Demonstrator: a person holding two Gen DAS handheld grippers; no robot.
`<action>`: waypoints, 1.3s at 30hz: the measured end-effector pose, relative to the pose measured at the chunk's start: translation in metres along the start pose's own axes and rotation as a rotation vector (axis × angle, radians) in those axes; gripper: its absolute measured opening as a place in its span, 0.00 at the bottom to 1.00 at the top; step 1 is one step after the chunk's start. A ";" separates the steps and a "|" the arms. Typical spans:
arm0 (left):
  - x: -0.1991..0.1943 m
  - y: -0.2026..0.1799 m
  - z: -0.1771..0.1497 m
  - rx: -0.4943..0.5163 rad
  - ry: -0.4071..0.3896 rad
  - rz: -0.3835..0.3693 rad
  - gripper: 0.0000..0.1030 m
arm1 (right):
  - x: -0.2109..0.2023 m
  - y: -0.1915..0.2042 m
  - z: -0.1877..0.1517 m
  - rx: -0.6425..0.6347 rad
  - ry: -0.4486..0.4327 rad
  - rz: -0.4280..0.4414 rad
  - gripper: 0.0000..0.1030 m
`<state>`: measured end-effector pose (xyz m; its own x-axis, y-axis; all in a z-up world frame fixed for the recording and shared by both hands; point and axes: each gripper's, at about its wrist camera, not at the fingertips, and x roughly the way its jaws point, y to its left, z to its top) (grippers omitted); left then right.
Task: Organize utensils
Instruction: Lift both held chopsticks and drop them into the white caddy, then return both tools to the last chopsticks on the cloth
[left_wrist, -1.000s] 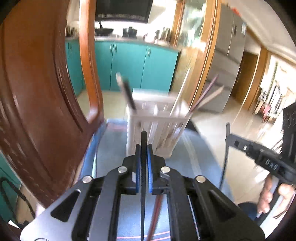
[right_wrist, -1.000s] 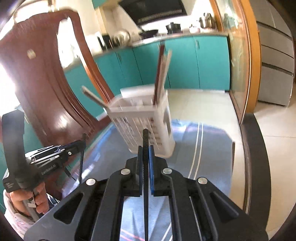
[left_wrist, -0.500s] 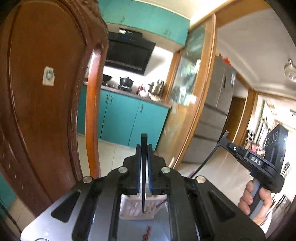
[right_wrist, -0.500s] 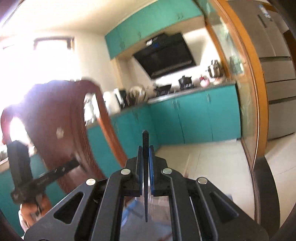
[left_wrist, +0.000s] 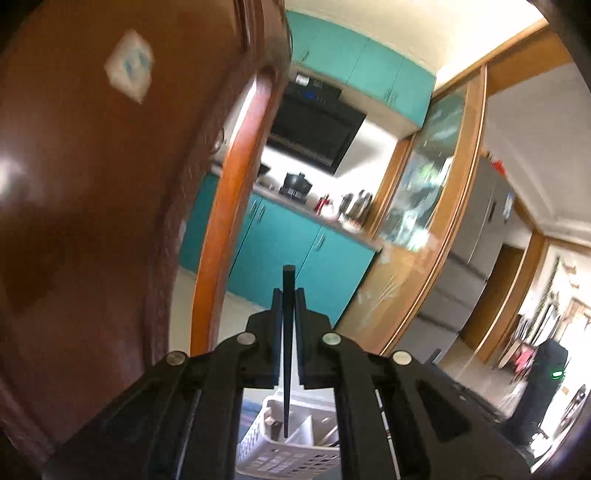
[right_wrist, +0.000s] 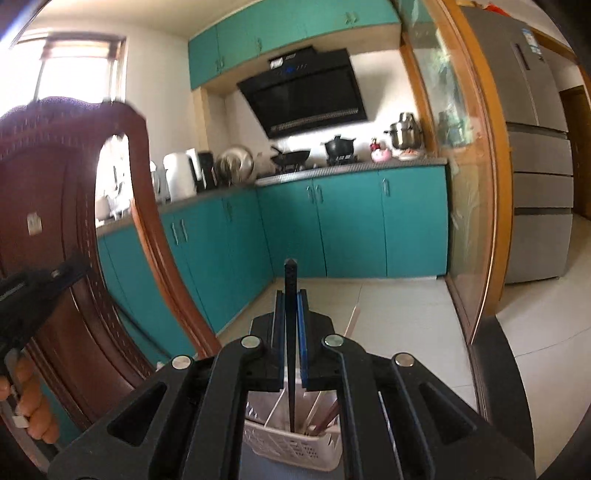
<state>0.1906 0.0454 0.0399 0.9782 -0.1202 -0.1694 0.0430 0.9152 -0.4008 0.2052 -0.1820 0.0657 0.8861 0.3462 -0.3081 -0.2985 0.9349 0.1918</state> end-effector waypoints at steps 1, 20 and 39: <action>0.009 -0.001 -0.006 0.011 0.020 0.012 0.07 | 0.002 0.003 -0.005 -0.011 0.010 -0.004 0.06; -0.006 -0.031 -0.042 0.194 0.095 -0.022 0.22 | -0.075 -0.012 -0.007 0.016 -0.019 0.054 0.40; 0.030 0.034 -0.174 0.305 0.451 0.221 0.23 | 0.087 -0.024 -0.193 0.151 0.727 -0.012 0.32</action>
<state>0.1858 0.0061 -0.1356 0.7901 -0.0048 -0.6130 -0.0302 0.9984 -0.0468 0.2212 -0.1594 -0.1459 0.4152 0.3491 -0.8401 -0.1912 0.9363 0.2945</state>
